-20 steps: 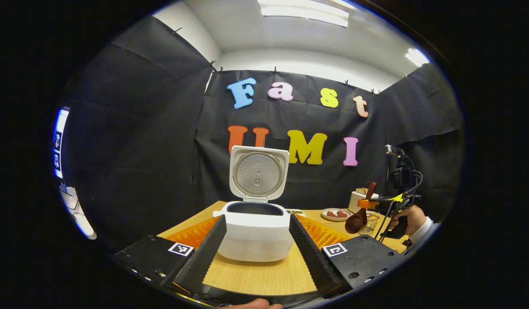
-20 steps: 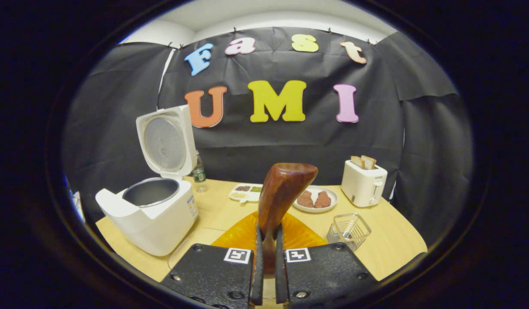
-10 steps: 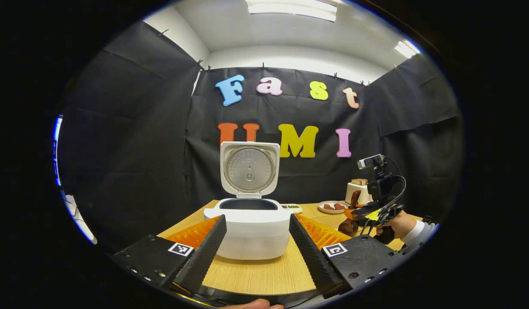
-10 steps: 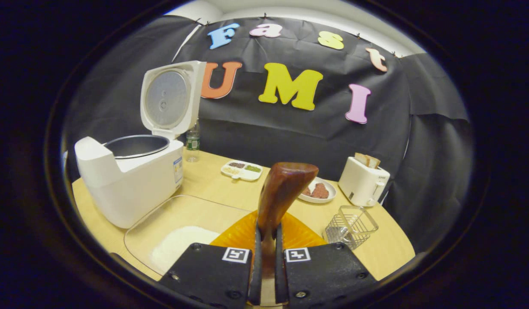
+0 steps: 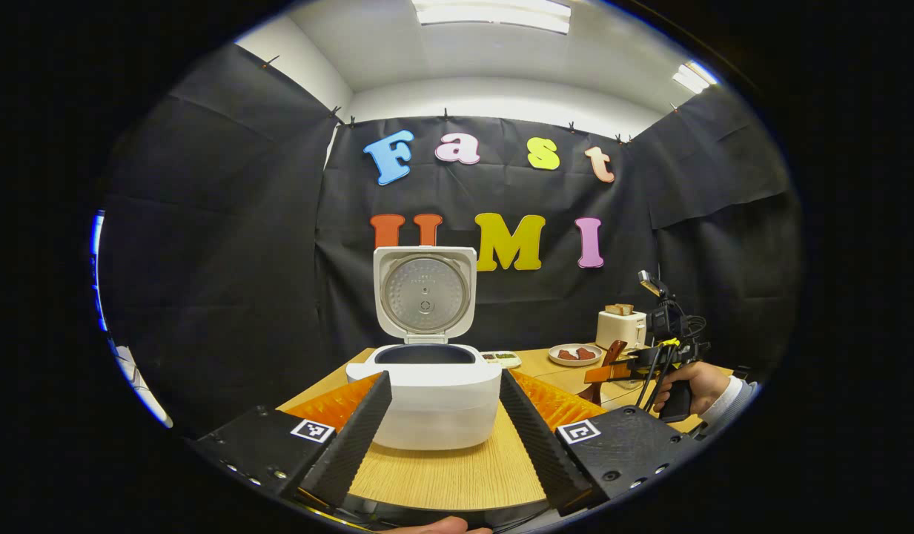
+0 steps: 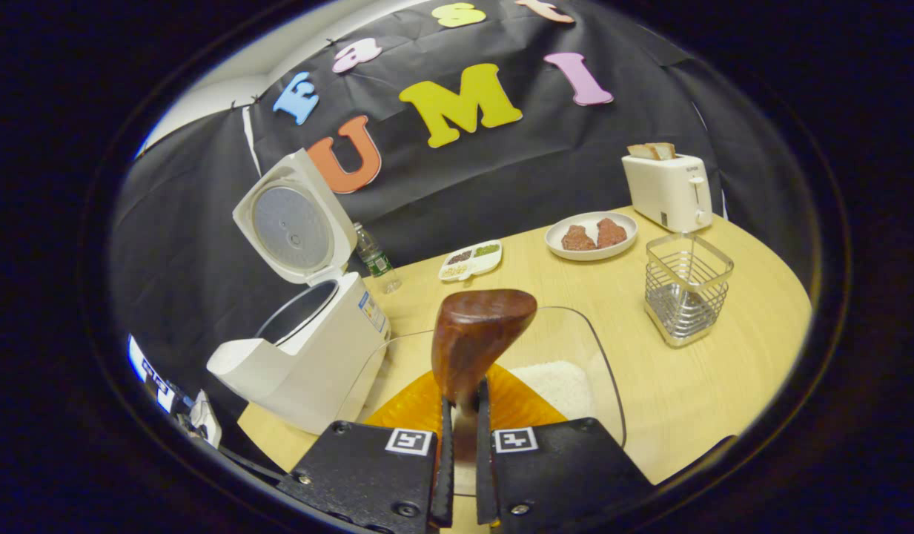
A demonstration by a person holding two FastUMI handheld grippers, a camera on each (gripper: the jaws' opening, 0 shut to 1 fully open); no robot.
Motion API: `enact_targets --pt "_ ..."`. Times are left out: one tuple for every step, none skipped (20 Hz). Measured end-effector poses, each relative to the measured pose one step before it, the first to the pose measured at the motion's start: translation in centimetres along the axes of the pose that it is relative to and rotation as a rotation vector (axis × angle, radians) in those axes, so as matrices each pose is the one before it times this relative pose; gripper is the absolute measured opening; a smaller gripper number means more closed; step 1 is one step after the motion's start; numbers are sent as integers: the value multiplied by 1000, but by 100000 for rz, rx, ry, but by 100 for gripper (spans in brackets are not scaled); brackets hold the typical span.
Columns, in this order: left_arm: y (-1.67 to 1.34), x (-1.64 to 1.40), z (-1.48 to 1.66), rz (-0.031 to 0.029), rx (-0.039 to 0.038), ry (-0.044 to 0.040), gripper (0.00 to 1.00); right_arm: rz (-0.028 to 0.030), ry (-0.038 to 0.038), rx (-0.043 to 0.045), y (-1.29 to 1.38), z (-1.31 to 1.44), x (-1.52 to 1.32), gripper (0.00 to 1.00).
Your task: Close the left gripper, press the button to open the rice cooker; take a wooden spoon from the chopstick holder with the right hand, scoop a spoonful of rice and pour it into the rice cooker, then put the wooden spoon back into the chopstick holder.
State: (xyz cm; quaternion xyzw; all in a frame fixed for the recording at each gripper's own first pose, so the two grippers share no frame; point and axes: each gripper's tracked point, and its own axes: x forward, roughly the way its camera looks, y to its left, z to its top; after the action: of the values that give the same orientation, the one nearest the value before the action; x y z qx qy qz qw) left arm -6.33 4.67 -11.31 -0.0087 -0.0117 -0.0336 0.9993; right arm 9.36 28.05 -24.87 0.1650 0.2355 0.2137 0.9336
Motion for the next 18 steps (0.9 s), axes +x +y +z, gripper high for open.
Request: enact_targets --pt "-193 -35 -50 -312 305 169 94 950 -125 2327 70 109 132 17" --pt "-98 65 83 -222 241 -188 94 2314 1504 2050 532 -195 249 17" --pt "-176 70 -176 -471 348 231 94 4025 2430 1932 757 -245 290 17" --pt "-127 65 -168 -55 555 501 94 4193 2271 2213 770 -209 326 17" --pt "59 -55 -121 510 597 243 94 2899 1153 1926 461 20 345 17" --pt "-19 18 -56 266 623 206 94 623 322 1324 -215 176 37 17" --pt "25 -95 30 284 479 -55 94 315 466 1913 -304 138 94 17" --pt "-16 -71 69 192 228 -175 94 922 326 2934 -100 -17 65 16" --pt "-47 -66 2 -70 192 12 94 1254 1 4442 -200 129 -34 15" --pt "99 -13 110 22 200 -101 94 1502 -308 3989 -146 184 -270 15" --pt "39 -106 19 46 235 -108 94 1336 -1387 3156 -66 488 -328 14" --pt "47 -50 43 218 401 -67 94 492 -2114 2181 -75 639 -633 14" --pt "100 87 41 492 473 -190 94 -187 -3001 636 -157 917 -586 14" --pt "252 -74 -18 751 399 -191 94 -397 -3384 -60 -185 1055 -693 14" --pt "256 74 14 908 106 -291 94 -424 -3466 324 -245 1069 -570 14" --pt "150 35 101 741 -71 -136 94 -447 -2588 1114 -190 739 -586 14" --pt "189 47 -25 606 -167 -33 94 -468 -1919 2312 -323 616 -481 14" --pt "85 -3 -239 537 -461 300 94 -263 -2261 3254 -314 634 -436 14"
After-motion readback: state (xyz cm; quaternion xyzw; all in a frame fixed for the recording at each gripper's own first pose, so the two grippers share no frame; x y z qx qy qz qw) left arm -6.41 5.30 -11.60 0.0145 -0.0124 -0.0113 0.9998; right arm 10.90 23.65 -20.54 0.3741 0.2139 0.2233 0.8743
